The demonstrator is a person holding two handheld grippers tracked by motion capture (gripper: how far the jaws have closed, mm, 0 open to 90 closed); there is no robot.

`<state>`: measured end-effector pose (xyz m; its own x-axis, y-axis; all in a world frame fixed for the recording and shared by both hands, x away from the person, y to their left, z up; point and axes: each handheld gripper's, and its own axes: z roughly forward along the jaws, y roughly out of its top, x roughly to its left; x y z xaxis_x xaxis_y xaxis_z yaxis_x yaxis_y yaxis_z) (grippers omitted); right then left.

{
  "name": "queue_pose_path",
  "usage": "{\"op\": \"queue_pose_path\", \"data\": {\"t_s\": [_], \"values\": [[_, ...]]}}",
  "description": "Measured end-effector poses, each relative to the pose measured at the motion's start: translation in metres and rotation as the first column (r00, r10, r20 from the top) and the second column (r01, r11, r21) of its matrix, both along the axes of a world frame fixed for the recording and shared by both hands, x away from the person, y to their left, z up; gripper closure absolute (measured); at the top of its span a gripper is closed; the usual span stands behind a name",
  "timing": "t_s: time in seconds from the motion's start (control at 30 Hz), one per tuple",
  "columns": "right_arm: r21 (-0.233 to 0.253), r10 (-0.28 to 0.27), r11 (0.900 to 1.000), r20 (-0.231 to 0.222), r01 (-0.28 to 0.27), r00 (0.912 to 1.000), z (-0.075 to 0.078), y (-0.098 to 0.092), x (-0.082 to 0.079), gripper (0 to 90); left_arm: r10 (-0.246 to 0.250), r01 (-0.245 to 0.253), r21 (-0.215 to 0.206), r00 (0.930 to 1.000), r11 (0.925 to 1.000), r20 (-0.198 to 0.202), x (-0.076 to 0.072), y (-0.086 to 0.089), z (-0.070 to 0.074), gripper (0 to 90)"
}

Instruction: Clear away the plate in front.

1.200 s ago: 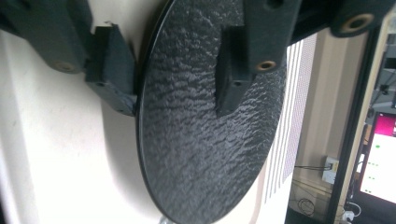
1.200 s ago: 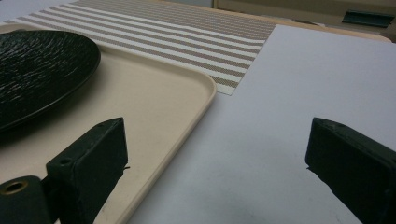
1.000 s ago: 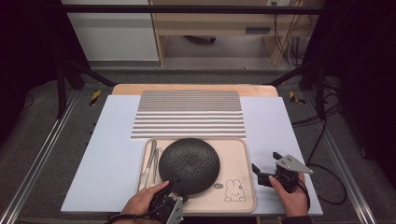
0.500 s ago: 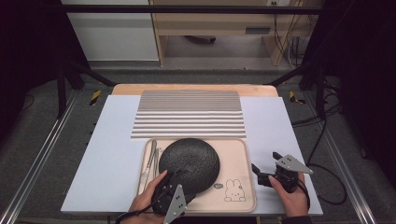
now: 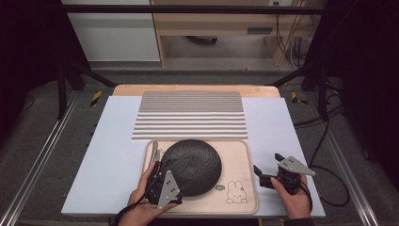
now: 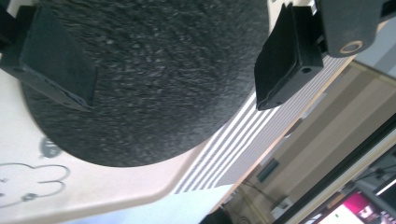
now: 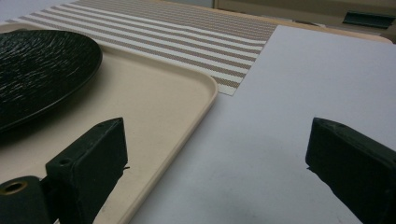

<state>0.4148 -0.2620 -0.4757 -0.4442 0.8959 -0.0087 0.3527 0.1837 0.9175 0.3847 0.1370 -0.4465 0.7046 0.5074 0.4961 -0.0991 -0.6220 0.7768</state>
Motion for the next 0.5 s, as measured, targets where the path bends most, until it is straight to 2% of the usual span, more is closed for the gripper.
{"op": "queue_pose_path", "data": {"t_s": [0.27,0.5], "values": [[0.004,0.004,1.0,0.0,-0.004,1.0,0.0,0.0,0.0,5.5,0.053,-0.055,-0.057,0.9981,0.9968,-0.033,0.01,0.012,0.001,11.9],[0.009,0.002,1.0,0.01,-0.003,1.0,0.002,0.0,-0.001,4.1,0.092,-0.096,-0.092,0.9949,0.9911,-0.041,0.014,0.024,0.005,10.1]]}}
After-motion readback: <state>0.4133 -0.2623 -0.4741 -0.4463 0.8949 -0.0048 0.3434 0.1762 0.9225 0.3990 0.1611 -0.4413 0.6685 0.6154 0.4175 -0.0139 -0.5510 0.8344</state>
